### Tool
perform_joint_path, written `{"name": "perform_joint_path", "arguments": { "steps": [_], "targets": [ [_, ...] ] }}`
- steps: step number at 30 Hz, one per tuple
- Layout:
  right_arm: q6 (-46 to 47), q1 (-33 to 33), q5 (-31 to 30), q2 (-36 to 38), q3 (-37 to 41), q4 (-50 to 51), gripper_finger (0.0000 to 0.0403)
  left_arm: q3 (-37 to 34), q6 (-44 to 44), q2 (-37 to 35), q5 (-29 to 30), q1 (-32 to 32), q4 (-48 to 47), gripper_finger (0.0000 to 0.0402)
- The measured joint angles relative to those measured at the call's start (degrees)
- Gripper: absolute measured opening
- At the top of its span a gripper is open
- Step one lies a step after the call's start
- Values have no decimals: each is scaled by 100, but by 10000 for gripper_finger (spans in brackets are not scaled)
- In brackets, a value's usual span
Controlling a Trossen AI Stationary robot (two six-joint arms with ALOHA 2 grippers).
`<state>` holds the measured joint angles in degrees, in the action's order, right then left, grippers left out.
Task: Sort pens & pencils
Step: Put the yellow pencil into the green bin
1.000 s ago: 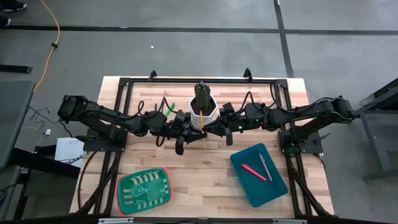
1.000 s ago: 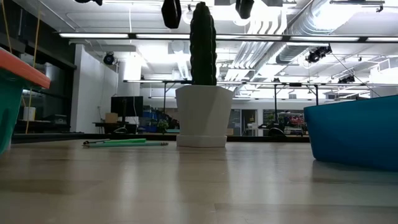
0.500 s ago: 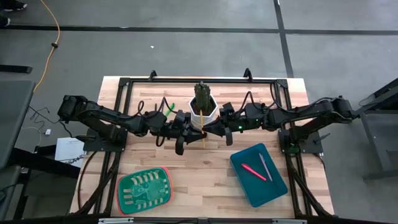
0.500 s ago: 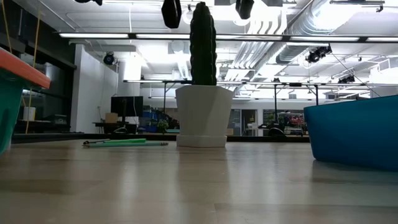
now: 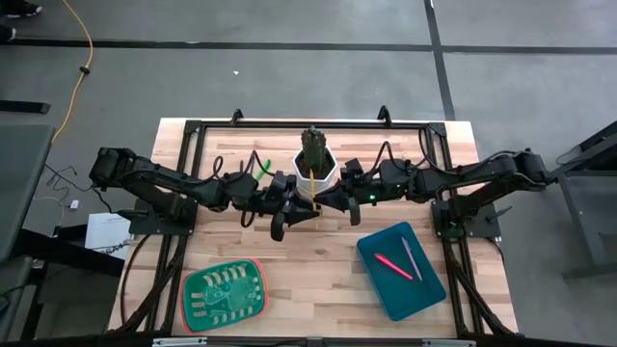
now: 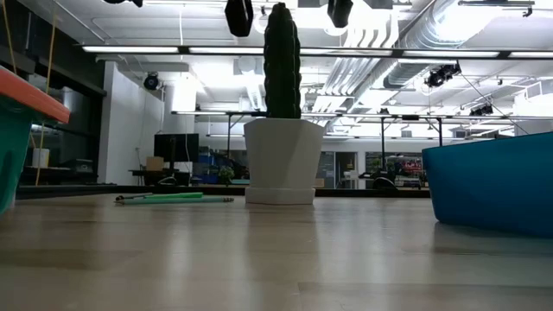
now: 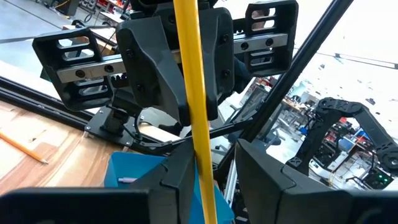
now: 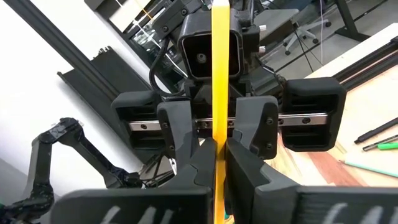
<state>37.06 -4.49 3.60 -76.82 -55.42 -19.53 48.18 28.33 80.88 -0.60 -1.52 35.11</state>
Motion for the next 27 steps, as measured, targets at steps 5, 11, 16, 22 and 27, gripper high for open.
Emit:
{"name": "perform_joint_path", "arguments": {
  "steps": [5,11,16,22,27],
  "targets": [
    [-2,0,2,0,0,7,6,0,-1,0,0,0,-44,103],
    [-2,0,-2,0,0,4,6,2,-35,-29,-44,0,-253,104],
    [-2,0,0,0,0,2,6,4,-247,-294,103,0,-807,104],
    [-2,0,0,0,-2,-2,6,4,-408,-494,321,4,-931,104],
    [-2,0,2,0,0,-25,6,0,-392,-490,294,4,-1038,104]
  ]
}}
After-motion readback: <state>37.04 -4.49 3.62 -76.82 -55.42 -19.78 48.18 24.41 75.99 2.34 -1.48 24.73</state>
